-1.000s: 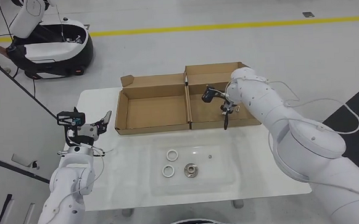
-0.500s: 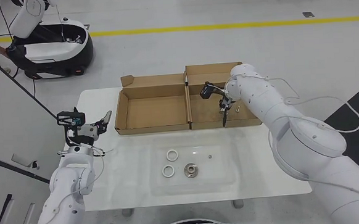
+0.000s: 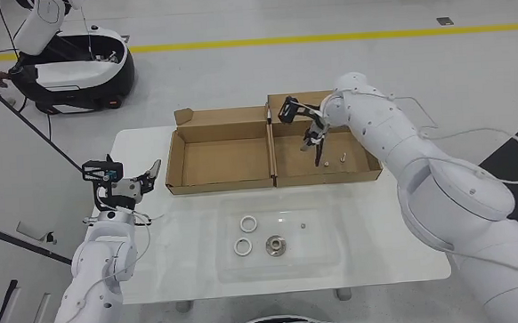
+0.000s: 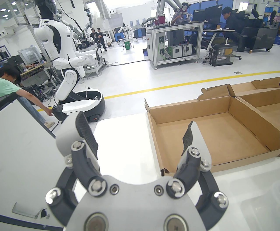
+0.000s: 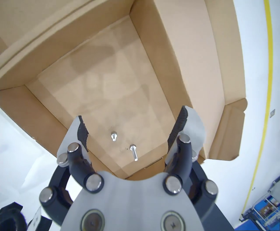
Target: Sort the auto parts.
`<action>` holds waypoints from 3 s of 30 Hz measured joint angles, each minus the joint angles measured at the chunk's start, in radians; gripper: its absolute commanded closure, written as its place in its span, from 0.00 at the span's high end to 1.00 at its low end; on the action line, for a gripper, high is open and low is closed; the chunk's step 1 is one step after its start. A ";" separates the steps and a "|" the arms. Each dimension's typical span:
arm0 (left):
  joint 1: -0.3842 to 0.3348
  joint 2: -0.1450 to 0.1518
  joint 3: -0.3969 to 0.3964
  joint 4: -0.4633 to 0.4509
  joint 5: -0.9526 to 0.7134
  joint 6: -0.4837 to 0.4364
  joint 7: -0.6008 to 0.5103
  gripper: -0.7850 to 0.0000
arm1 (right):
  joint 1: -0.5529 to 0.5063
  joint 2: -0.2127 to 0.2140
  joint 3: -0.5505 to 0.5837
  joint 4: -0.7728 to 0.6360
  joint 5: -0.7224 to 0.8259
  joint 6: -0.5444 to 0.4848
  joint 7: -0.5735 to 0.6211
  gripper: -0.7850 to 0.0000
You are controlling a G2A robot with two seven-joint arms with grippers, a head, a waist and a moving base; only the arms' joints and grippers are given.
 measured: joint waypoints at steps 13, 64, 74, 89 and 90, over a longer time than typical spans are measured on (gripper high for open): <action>0.000 0.000 0.000 0.000 0.000 0.000 0.000 1.00 | -0.072 0.160 0.164 -0.402 0.062 0.012 0.120 1.00; 0.000 0.000 0.000 0.000 0.000 0.000 0.000 1.00 | -0.453 0.461 0.312 -1.448 0.165 0.485 0.754 1.00; 0.000 0.000 0.000 0.000 0.000 0.000 0.000 1.00 | -0.332 0.446 0.112 -1.385 0.232 0.609 0.754 1.00; 0.000 0.000 0.000 0.000 0.000 0.000 0.000 1.00 | -0.290 0.456 0.001 -1.403 0.299 0.700 0.754 0.83; 0.000 0.000 0.000 0.000 0.000 0.000 0.000 1.00 | -0.293 0.457 -0.003 -1.398 0.300 0.705 0.754 0.79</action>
